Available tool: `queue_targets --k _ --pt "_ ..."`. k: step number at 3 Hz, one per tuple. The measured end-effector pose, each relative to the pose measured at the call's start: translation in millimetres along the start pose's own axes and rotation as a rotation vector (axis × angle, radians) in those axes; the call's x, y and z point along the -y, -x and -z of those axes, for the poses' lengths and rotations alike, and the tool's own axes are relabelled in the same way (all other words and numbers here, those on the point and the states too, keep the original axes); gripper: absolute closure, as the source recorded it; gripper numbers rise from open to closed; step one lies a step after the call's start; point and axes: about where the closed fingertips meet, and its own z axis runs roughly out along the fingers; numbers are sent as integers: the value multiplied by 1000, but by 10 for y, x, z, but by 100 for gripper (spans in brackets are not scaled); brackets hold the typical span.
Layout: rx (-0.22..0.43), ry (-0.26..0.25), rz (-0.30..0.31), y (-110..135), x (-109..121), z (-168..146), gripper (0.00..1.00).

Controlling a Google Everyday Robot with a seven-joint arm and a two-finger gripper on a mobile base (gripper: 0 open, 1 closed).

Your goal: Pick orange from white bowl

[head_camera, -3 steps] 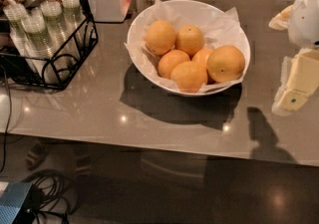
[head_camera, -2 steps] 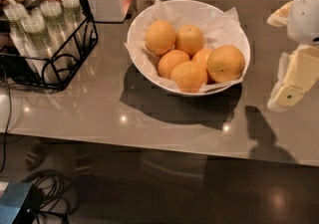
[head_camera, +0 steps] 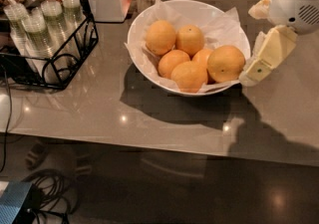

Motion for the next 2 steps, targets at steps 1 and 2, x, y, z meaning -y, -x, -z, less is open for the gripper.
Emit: queue_targets --k 1,2 --pt "87 47 -61 116 135 -196 0" --pt "123 100 -103 160 211 -386 0"
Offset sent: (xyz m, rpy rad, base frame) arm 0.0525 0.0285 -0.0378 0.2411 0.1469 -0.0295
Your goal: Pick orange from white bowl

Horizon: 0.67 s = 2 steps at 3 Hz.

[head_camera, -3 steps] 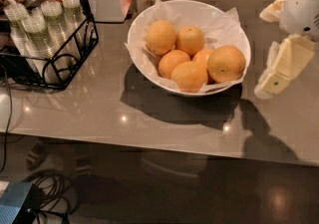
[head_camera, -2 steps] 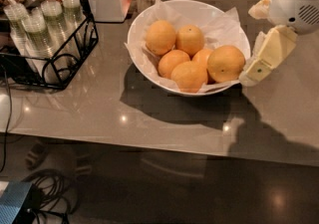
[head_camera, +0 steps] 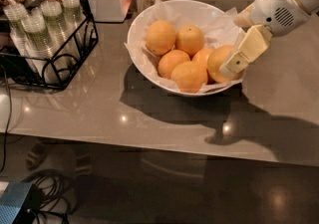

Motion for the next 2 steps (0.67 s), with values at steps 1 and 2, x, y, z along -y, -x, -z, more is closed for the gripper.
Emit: queue_targets --k 1,2 --pt "2 2 -2 -4 5 -12 0" --pt "85 6 -50 -48 52 -97 0"
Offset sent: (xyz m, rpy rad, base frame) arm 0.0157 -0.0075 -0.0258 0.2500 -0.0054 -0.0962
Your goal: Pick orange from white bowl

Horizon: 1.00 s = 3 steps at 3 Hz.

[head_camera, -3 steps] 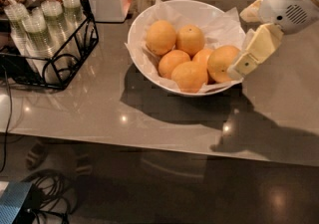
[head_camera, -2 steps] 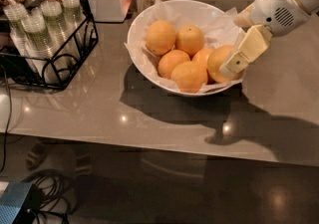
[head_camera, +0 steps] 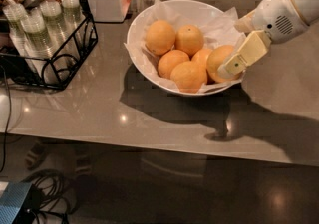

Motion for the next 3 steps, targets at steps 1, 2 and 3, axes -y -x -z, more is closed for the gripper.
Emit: queue_targets --k 1,2,3 --pt "5 -2 2 30 -5 8 17" --pt "5 -2 2 30 -5 8 31" --pt "-8 23 3 11 -25 -49 13"
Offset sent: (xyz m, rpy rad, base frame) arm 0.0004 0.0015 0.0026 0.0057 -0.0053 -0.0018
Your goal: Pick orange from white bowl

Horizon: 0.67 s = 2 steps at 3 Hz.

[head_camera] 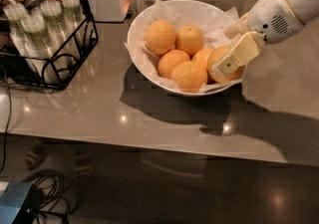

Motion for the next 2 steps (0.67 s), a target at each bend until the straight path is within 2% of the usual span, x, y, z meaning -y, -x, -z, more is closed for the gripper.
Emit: queue_targets --k 2 --pt "-37 61 -41 -150 4 -180 12"
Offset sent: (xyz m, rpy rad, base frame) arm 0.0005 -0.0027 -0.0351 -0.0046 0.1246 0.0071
